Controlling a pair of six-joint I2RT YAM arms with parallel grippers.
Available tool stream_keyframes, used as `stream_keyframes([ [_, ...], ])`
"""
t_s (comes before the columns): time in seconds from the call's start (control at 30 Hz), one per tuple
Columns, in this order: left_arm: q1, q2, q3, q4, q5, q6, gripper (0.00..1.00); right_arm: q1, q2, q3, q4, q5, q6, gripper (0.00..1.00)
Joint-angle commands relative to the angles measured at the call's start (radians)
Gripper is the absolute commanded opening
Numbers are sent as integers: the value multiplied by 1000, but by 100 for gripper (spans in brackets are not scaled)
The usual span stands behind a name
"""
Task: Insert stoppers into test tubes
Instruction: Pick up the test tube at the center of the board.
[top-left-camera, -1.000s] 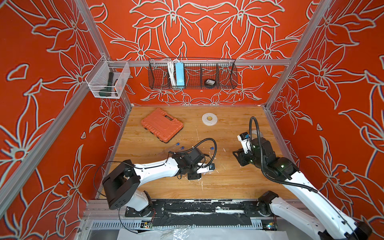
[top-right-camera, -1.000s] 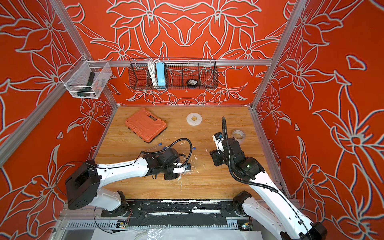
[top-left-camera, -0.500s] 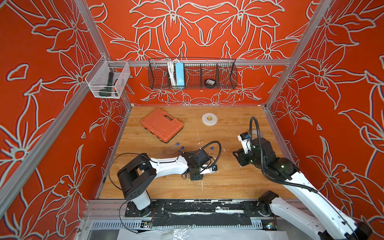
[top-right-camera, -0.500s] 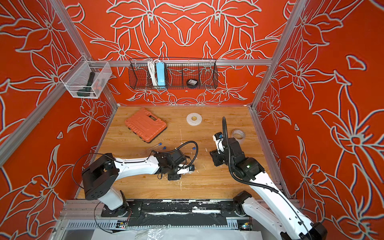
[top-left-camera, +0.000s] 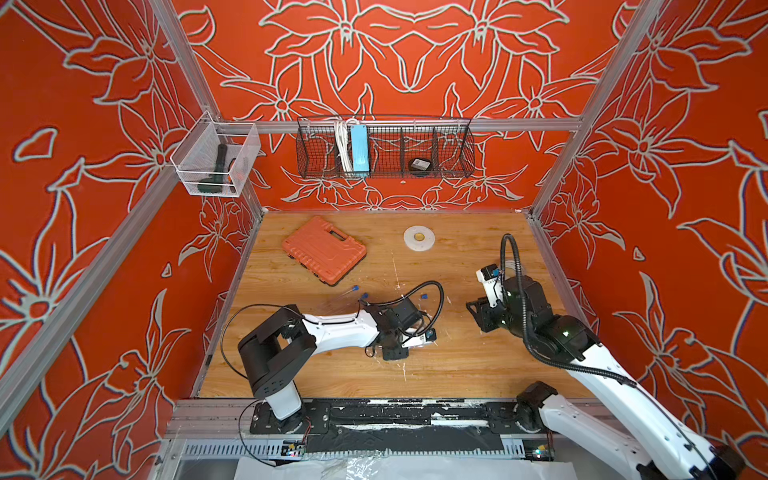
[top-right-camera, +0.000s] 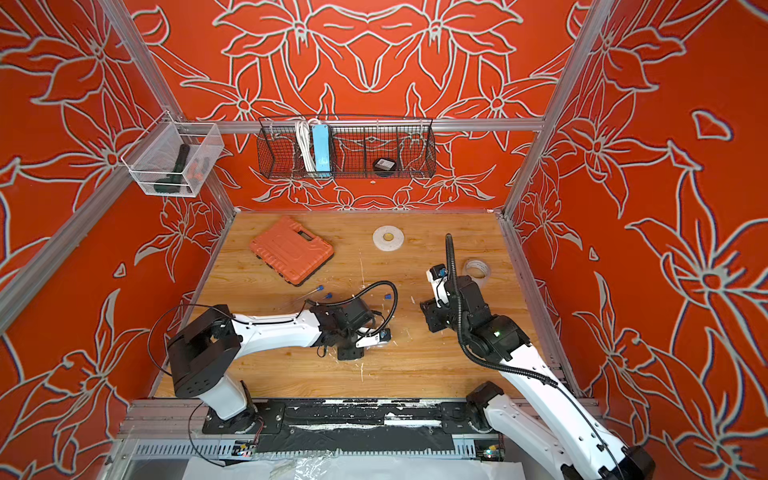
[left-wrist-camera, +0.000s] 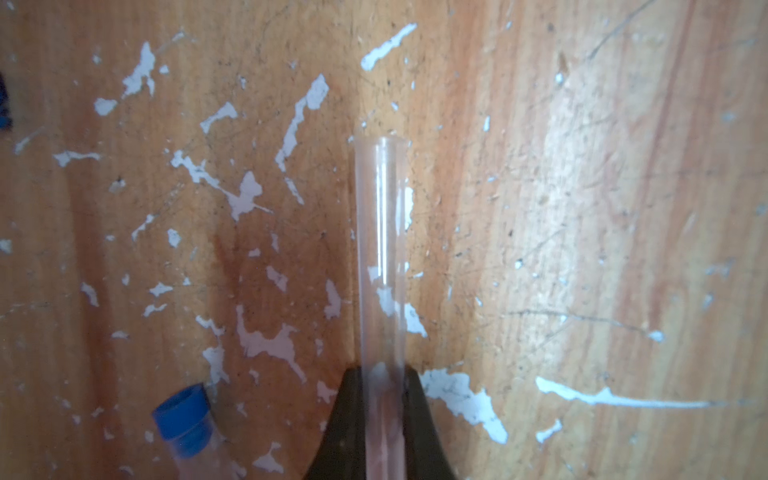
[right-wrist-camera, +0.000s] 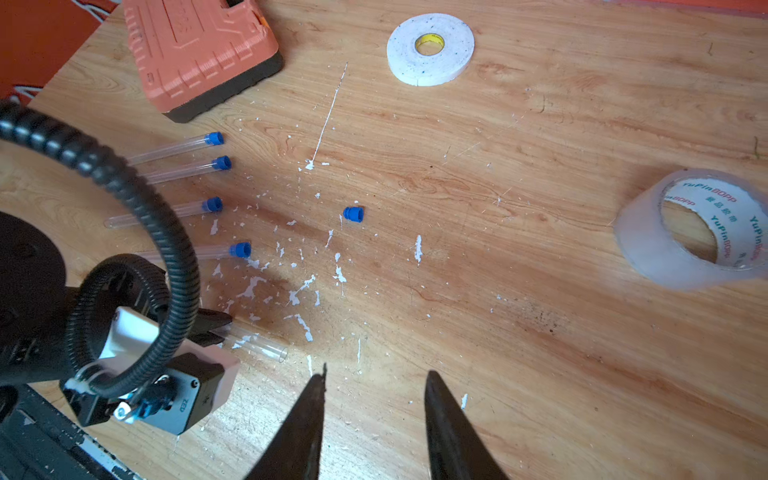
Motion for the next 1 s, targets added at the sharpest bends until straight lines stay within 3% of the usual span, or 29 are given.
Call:
stream_keyframes([
  [0.0,13,-54,-30,23,17,6,5,-2,-16,-15,-12,39,53,41],
  [0.2,16,-194,-128,185,26,46,1,-2,-44,-32,-23,-28,213,42],
  [0.37,16,-313,-206,313,69,57,0,-2,-32,-57,83,-379,309,46],
  [0.53,17,-394,-248,394,97,52,0,0,37,-59,143,-603,353,54],
  [0.77,17,-449,-277,452,140,37,0,19,163,-41,130,-688,317,67],
  [0.97,17,-464,-282,458,140,37,0,72,240,-25,147,-660,323,63],
])
